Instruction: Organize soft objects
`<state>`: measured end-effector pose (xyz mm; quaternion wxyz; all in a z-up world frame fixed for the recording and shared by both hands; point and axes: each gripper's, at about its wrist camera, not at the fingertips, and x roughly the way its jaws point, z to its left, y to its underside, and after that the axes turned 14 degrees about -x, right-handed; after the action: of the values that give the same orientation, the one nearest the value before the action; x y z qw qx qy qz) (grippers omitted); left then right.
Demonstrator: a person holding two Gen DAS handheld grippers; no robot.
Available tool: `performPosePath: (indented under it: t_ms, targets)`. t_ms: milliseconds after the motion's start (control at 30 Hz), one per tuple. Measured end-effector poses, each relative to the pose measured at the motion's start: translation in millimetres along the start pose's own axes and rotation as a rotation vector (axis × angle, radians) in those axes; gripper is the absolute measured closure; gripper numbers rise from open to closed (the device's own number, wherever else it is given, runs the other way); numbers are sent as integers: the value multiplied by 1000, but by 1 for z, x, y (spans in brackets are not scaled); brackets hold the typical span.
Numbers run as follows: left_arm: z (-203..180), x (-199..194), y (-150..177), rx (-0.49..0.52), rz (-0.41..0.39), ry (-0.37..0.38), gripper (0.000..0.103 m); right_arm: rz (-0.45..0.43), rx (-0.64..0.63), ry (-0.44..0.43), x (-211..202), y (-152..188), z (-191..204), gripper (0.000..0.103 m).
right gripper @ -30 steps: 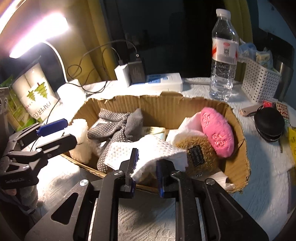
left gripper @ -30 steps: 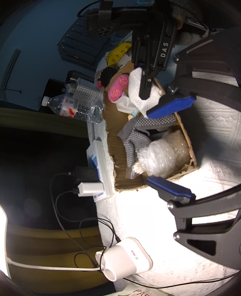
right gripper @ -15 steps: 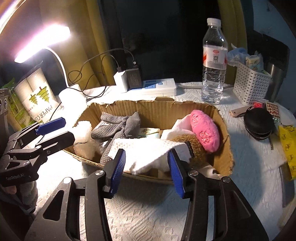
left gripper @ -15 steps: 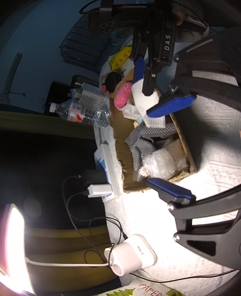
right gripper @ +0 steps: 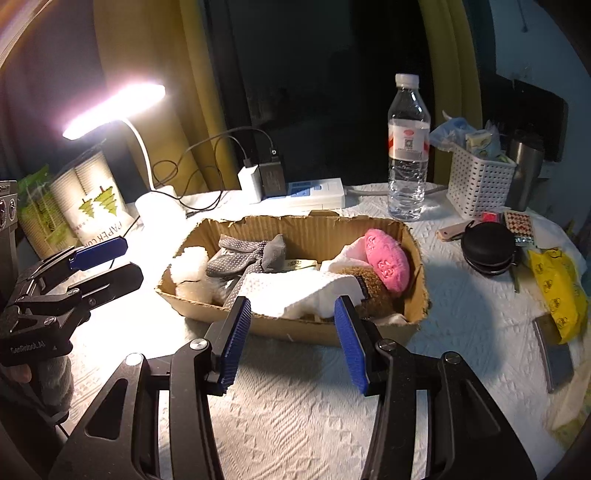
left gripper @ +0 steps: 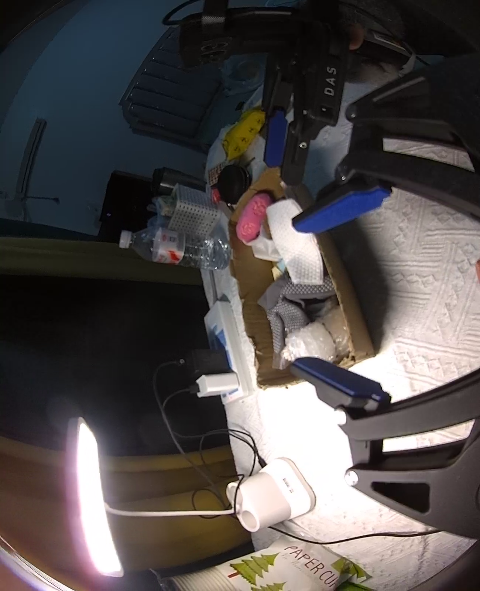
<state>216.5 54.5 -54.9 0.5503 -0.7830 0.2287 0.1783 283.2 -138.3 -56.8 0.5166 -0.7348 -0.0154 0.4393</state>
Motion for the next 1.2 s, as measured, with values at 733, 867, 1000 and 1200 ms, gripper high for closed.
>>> performPosePath:
  t_ms: [733,867,1000,1200]
  targets:
    - [-49,-72,15,80,-82,15,21,-118,-14,61,-91,20,12,53]
    - [-58,-89,16,98,-117,20,13,-150,-22,78,-109,19,17,52]
    - [-66,-108,16,109,-156,18,12,-193,-30,94,-131,18,24,45]
    - [-73,-136,12,98,-198,22,11,-251,-47,114,-161,17,35,43]
